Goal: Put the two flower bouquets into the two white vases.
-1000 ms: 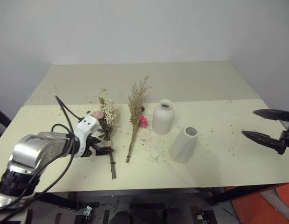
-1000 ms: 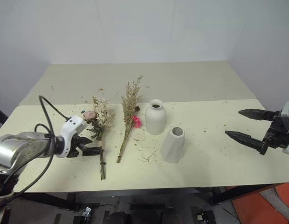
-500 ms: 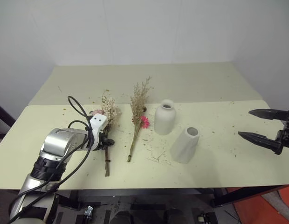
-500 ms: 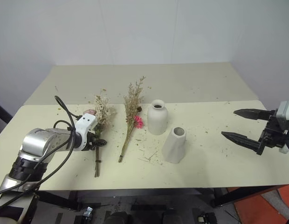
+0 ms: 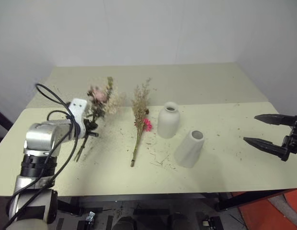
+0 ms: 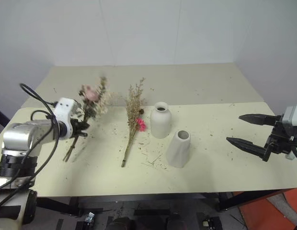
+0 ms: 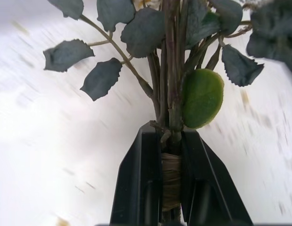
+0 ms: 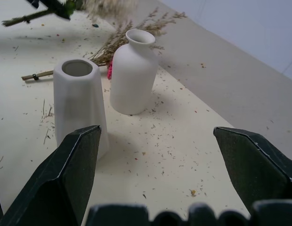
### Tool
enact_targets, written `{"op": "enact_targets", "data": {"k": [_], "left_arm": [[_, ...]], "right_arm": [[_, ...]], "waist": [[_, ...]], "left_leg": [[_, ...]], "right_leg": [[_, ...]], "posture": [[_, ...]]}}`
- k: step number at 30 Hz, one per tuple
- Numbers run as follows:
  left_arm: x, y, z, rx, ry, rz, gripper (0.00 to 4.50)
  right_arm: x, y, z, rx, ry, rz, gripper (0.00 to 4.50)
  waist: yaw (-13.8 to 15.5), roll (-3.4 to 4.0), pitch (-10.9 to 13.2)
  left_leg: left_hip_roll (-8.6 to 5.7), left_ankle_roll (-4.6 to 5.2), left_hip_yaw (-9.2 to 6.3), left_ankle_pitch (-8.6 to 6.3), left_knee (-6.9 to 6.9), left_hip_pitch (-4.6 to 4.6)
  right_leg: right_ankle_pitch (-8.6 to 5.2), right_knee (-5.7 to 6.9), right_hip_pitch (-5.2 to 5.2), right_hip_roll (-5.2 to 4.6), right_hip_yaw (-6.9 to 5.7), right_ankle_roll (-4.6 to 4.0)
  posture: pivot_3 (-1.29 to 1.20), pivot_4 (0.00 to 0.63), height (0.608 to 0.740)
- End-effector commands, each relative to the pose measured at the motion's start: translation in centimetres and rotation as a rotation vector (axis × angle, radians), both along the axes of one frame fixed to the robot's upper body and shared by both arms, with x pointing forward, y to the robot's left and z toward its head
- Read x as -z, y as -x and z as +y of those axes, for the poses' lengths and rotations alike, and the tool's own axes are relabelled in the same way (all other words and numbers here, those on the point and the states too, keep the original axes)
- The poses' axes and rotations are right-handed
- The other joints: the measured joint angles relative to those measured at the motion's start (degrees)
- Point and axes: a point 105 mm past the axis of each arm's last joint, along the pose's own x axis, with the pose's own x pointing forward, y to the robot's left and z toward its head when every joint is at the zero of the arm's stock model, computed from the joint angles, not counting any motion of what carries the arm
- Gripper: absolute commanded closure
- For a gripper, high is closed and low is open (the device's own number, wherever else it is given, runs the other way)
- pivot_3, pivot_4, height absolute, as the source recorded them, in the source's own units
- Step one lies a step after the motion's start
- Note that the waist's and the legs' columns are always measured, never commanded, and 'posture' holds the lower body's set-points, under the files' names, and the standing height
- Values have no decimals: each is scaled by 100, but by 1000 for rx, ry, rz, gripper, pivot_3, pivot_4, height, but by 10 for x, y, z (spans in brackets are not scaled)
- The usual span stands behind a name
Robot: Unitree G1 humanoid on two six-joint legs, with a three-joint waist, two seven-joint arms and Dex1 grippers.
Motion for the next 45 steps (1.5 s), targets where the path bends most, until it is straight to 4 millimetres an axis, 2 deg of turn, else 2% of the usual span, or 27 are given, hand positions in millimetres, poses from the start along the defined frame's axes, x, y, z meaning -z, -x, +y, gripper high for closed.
{"op": "enact_targets", "data": {"k": [1, 5, 10, 14, 22, 27, 33, 38, 45], "left_arm": [[-59, -13, -10, 18, 104, -258, 4334], [-105, -24, -47, 149, 284, -455, 4334], [-150, -22, -110, 397, 527, -613, 4334], [-162, -18, -155, 579, 589, -649, 4334], [-170, -12, -211, 810, 635, -727, 4334], [-173, -12, -232, 868, 652, -773, 4334], [-173, -16, -245, 891, 673, -791, 4334], [-158, -19, -258, 898, 645, -775, 4334], [-141, -25, -264, 892, 632, -739, 4334]], "right_arm": [[-8, 0, 3, -12, -30, -33, 0], [-6, -3, 6, -9, -39, -41, 0], [-4, -5, 9, 2, -58, -62, 0], [-3, -6, 14, 2, -69, -75, 0], [-2, -1, 17, 22, -91, -99, 0], [-1, 3, 21, 29, -102, -104, 0], [-1, 5, 22, 40, -107, -104, 0], [-4, 7, 21, 46, -102, -109, 0], [-5, 11, 20, 56, -99, -111, 0]], "waist": [[22, -3, 2], [60, -7, 4], [59, -9, 5], [26, -11, 6], [-1, -14, 8], [12, -19, 11], [1, -22, 13], [12, -24, 14], [10, -24, 14]], "left_leg": [[0, 0, 0, 0, 0, 0], [-4, -6, -4, 3, 5, -8], [-14, -10, -1, 5, 5, -12], [-19, -11, 0, 6, 5, -11], [-19, -12, 3, 7, 6, -10], [-23, -12, 3, 7, 7, -12], [-23, -11, 3, 6, 7, -10], [-24, -11, 3, 6, 10, -10], [-24, -10, 3, 6, 9, -11]], "right_leg": [[0, -1, 0, 0, 0, 0], [2, -4, 0, -6, -11, 1], [2, -7, -2, -16, -9, 5], [3, -6, -1, -18, -7, 9], [2, -5, -1, -15, -3, 11], [1, -8, -1, -17, -3, 14], [0, -8, 1, -17, -2, 17], [0, -7, 2, -17, -2, 19], [-2, -9, 1, -16, -2, 22]], "posture": [[0, 150, 740], [0, 150, 740], [0, 150, 740], [0, 150, 740], [0, 150, 740], [0, 150, 740], [0, 150, 740], [0, 150, 740], [0, 150, 740]]}}
